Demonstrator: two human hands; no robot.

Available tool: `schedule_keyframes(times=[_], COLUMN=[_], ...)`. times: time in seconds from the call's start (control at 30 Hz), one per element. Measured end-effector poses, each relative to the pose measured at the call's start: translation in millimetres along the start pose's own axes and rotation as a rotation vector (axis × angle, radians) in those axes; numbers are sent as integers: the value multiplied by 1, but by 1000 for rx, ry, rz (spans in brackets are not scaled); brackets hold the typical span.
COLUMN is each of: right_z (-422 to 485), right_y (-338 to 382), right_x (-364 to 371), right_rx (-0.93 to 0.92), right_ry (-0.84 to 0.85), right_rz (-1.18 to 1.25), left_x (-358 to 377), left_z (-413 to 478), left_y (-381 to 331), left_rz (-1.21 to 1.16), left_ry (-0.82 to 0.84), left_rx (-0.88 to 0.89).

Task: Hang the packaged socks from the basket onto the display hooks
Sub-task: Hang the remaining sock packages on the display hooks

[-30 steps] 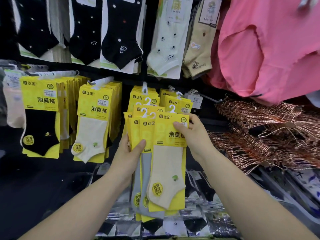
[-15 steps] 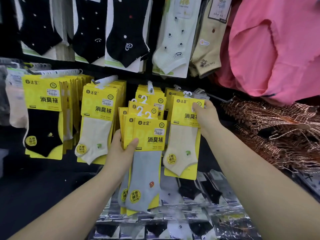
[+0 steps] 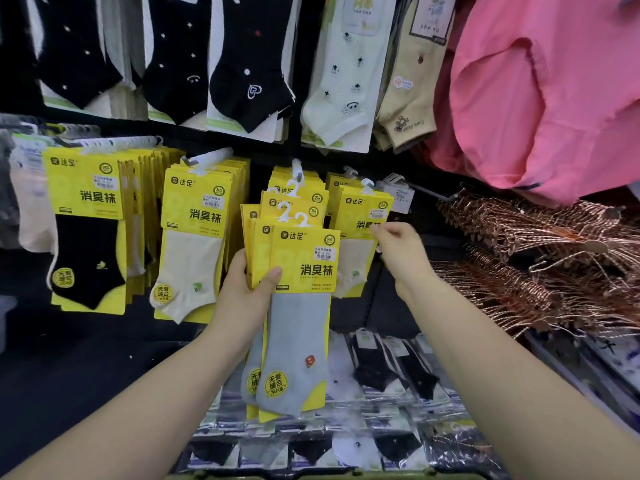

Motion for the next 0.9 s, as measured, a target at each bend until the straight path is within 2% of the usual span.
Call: schedule_keyframes(times=[0.07, 0.13, 0.23, 0.4, 0.47, 0.67, 0.9], right_z=[-27, -47, -58, -54, -48, -11, 22], right_y=[-5, -5, 4, 1, -1, 5, 22], right_x=[26, 40, 40, 30, 21, -24, -15], right_rx=[65, 49, -59, -55, -63, -97, -167], right_ry=[213, 308, 281, 320, 293, 24, 45], right_rz=[-9, -37, -38, 120, 153, 298, 225], left_x=[7, 17, 30, 34, 31, 10, 0], left_z=[-4, -8, -15, -18, -18, -12, -1], left_y=[1, -1, -6, -4, -3, 3, 10], left_rz=[-27, -85, -139, -212, -192, -89, -4], left_ry=[10, 33, 82, 133, 111, -12, -9], left_rx=[-30, -54, -45, -78, -81, -73, -54])
Point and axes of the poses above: each hand's wrist, its own z-axis towards the middle knuckle, its own x-axis out of the palm, y = z × x, the point moved 10 cm from there along z, towards the middle knuckle, and after that the axes turned 13 degrees about z, right-handed, at the moved point
